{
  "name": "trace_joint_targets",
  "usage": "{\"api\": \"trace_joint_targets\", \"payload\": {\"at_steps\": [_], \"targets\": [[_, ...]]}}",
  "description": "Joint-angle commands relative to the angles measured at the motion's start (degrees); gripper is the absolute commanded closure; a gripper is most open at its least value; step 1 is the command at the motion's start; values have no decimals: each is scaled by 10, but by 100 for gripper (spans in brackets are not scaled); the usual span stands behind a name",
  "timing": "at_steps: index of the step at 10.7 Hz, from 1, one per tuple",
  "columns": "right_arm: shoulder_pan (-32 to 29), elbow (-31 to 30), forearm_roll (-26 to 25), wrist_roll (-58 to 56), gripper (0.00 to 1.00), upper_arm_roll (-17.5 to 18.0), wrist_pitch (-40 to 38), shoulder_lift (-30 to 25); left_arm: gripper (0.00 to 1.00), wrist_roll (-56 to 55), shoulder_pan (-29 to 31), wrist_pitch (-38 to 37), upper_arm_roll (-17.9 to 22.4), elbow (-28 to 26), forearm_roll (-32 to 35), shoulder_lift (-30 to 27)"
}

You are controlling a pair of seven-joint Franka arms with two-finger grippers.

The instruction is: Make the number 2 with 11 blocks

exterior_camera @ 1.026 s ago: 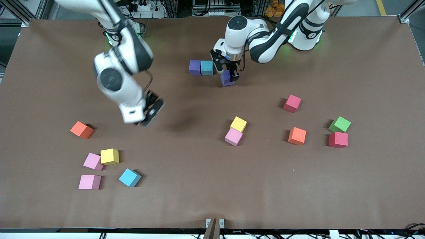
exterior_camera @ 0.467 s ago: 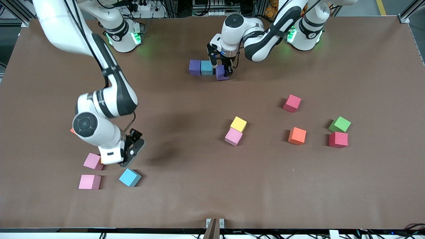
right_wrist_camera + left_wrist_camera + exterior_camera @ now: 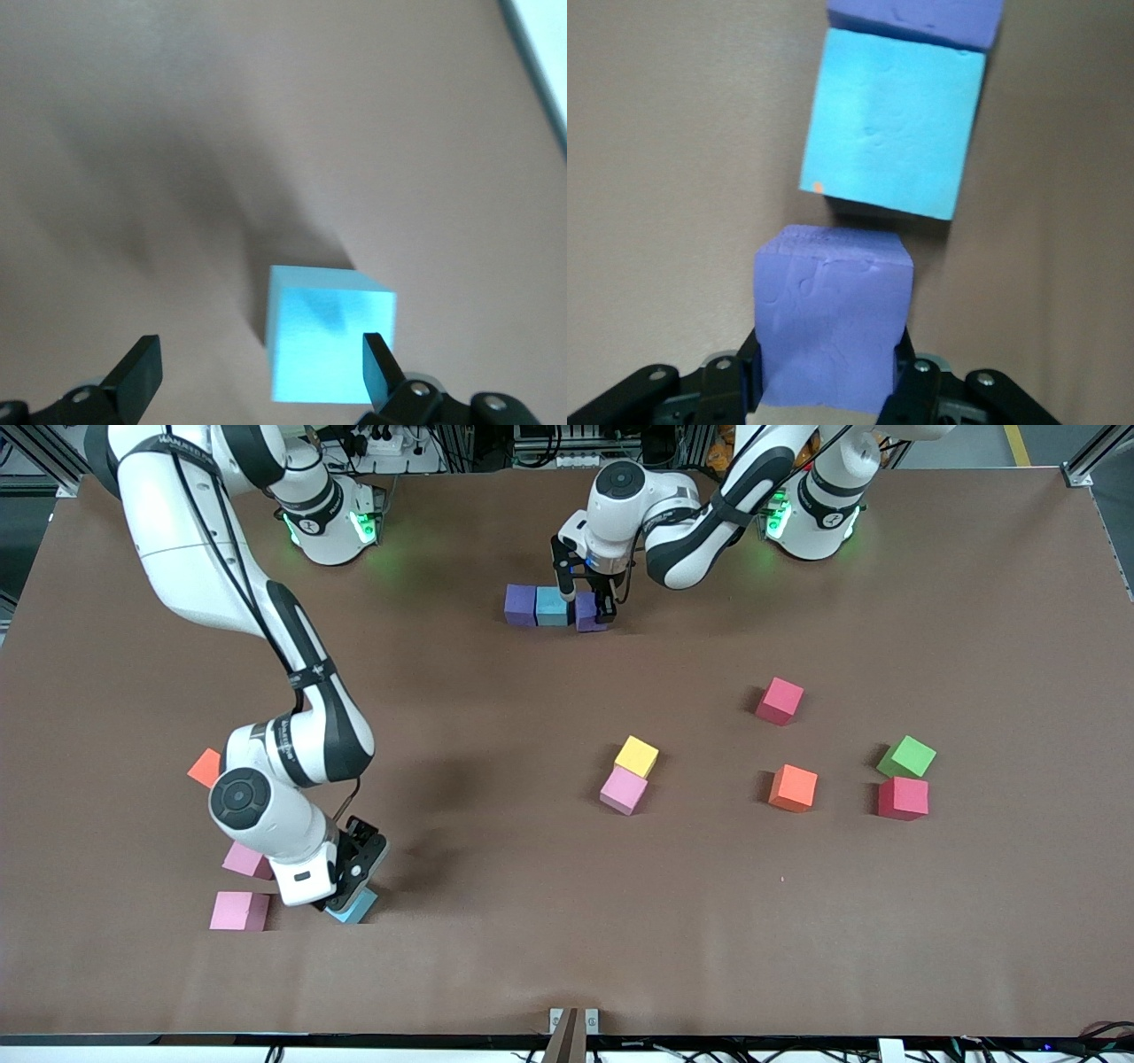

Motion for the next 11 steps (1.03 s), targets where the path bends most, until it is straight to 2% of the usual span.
{"api": "trace_joint_targets", "payload": {"at_steps": [1,7,9,10,11], "targets": [[-19,49,-5,-35,0,4,11,41,58,10,-9,8,0,3,12,10],[-39,65,3,-14,0,4,43,78,58,35,-20,8,2,23,11,24],[-45,66,25,-14,0,5,56,88,56,47,-20,8,3,30,11,25],[-44,68,35,-14,0,5,56,88,52,48,-21,8,3,32,12,28],[-39,76,36,-11,0,5,56,89,35,47,-20,7,3,32,11,28]]}}
